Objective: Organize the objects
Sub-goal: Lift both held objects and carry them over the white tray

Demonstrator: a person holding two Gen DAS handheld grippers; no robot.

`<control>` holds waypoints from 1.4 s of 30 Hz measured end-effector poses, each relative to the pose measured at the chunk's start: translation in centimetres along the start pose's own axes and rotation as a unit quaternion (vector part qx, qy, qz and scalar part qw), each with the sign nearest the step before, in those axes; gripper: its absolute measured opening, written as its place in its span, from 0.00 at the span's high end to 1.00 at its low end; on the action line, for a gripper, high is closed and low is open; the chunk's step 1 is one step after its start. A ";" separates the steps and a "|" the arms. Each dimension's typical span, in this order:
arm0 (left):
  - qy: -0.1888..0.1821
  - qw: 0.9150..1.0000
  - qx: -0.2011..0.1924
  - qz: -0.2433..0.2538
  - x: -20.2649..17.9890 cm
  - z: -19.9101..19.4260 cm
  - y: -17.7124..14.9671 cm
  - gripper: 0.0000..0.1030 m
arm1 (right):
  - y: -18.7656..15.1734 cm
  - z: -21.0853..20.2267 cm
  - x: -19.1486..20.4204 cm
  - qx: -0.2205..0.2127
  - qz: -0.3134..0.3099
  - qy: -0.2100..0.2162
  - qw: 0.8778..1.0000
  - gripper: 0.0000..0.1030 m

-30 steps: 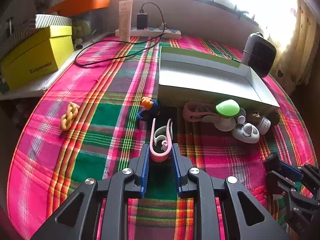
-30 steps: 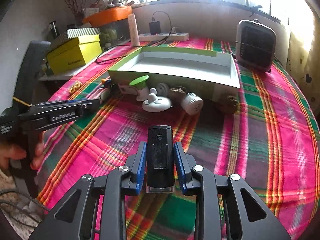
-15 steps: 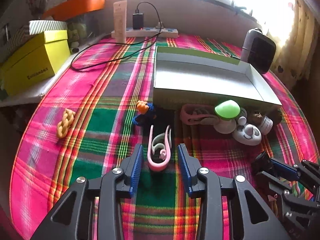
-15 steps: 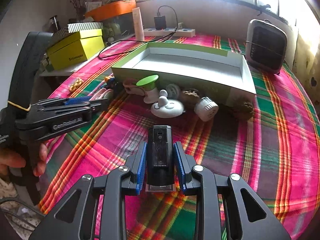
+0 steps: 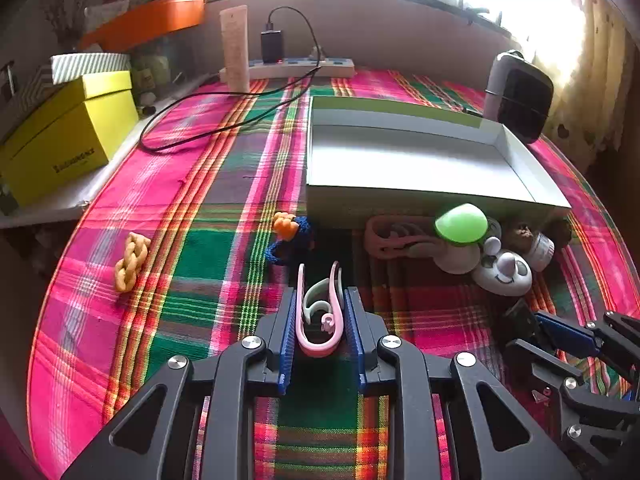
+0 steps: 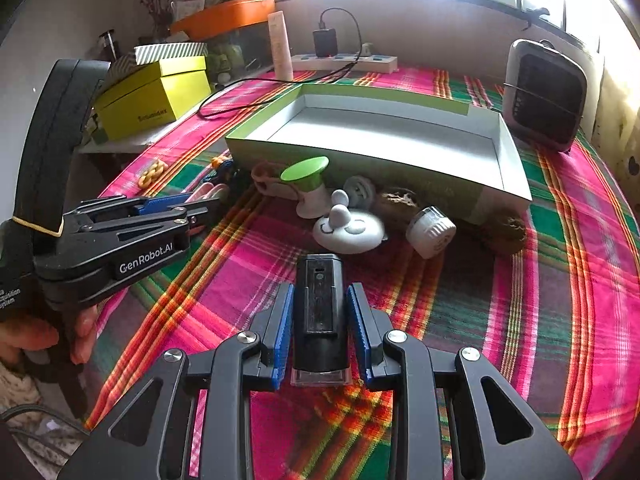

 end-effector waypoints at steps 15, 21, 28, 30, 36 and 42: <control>-0.019 1.000 -0.016 0.014 -0.8 -1.5 0.1 0.79 | 1.1 -0.3 0.6 -0.010 0.000 0.003 1.000 0.75; -0.024 0.999 -0.015 0.014 -0.9 -1.7 0.1 0.79 | 0.9 -0.4 0.7 -0.011 -0.004 0.004 1.000 0.75; -0.027 1.000 -0.009 0.013 -1.0 -1.4 -0.2 0.79 | 0.2 -0.2 0.9 -0.001 -0.014 -0.001 1.000 0.73; -0.026 1.000 -0.009 0.013 -1.0 -1.4 -0.2 0.79 | -0.1 0.0 0.9 0.006 -0.014 -0.003 1.000 0.73; -0.026 1.000 -0.008 0.013 -0.9 -1.4 -0.2 0.79 | -0.3 0.1 0.9 0.006 -0.014 -0.004 1.000 0.72; -0.028 0.999 -0.014 0.018 -1.2 -1.9 0.1 0.79 | -0.2 0.0 0.8 0.008 -0.014 -0.004 1.000 0.73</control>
Point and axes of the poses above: each gripper's, at about its wrist camera, not at the fingertips, and z roughly the way its jaws point, x to its left, y to its top, the point moved 5 cm from there along z, roughly the way its jaws point, and after that the axes turned 1 degree about -x, right-handed, at the moved point
